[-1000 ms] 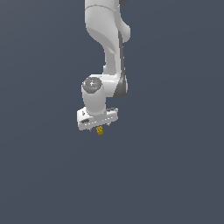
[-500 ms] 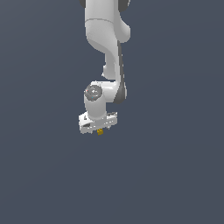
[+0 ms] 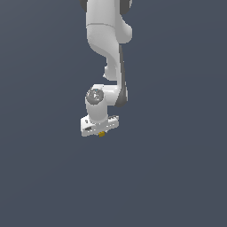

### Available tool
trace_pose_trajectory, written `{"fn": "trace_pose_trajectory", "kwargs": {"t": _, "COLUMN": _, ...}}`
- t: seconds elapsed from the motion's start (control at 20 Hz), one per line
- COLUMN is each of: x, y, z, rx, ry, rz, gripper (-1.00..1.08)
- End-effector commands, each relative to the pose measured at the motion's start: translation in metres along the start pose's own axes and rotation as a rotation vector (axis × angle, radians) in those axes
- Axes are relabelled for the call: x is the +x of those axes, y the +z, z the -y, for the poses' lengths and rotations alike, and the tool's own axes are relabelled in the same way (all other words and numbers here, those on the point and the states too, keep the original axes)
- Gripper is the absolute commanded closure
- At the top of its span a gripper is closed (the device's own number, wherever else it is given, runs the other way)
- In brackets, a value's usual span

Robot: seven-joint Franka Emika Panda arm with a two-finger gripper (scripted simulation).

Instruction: Pick up the object and move it to a goal position.

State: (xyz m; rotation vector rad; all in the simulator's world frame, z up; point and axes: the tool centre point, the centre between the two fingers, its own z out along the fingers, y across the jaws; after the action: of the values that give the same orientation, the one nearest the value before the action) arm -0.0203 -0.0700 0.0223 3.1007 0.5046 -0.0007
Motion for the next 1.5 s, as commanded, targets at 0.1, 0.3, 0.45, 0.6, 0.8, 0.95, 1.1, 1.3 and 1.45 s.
{"fn": "trace_pose_trajectory", "kwargs": {"t": 0.1, "x": 0.0, "y": 0.0, "z": 0.0, "rx": 0.0, "ry": -0.001, "rz": 0.0, "gripper": 1.08}}
{"fn": "trace_pose_trajectory", "kwargs": {"t": 0.3, "x": 0.0, "y": 0.0, "z": 0.0, "rx": 0.0, "ry": 0.0, "rz": 0.0, "gripper": 1.08}}
{"fn": "trace_pose_trajectory", "kwargs": {"t": 0.45, "x": -0.002, "y": -0.002, "z": 0.001, "rx": 0.0, "ry": 0.0, "rz": 0.0, "gripper": 1.08}}
{"fn": "trace_pose_trajectory", "kwargs": {"t": 0.6, "x": -0.006, "y": -0.005, "z": 0.005, "rx": 0.0, "ry": 0.0, "rz": 0.0, "gripper": 1.08}}
{"fn": "trace_pose_trajectory", "kwargs": {"t": 0.8, "x": -0.015, "y": -0.014, "z": 0.012, "rx": 0.0, "ry": 0.0, "rz": 0.0, "gripper": 1.08}}
{"fn": "trace_pose_trajectory", "kwargs": {"t": 0.95, "x": -0.024, "y": -0.022, "z": 0.021, "rx": 0.0, "ry": 0.0, "rz": 0.0, "gripper": 1.08}}
{"fn": "trace_pose_trajectory", "kwargs": {"t": 1.1, "x": -0.036, "y": -0.034, "z": 0.031, "rx": 0.0, "ry": 0.0, "rz": 0.0, "gripper": 1.08}}
{"fn": "trace_pose_trajectory", "kwargs": {"t": 1.3, "x": -0.051, "y": -0.048, "z": 0.044, "rx": 0.0, "ry": 0.0, "rz": 0.0, "gripper": 1.08}}
{"fn": "trace_pose_trajectory", "kwargs": {"t": 1.45, "x": -0.059, "y": -0.056, "z": 0.051, "rx": 0.0, "ry": -0.001, "rz": 0.0, "gripper": 1.08}}
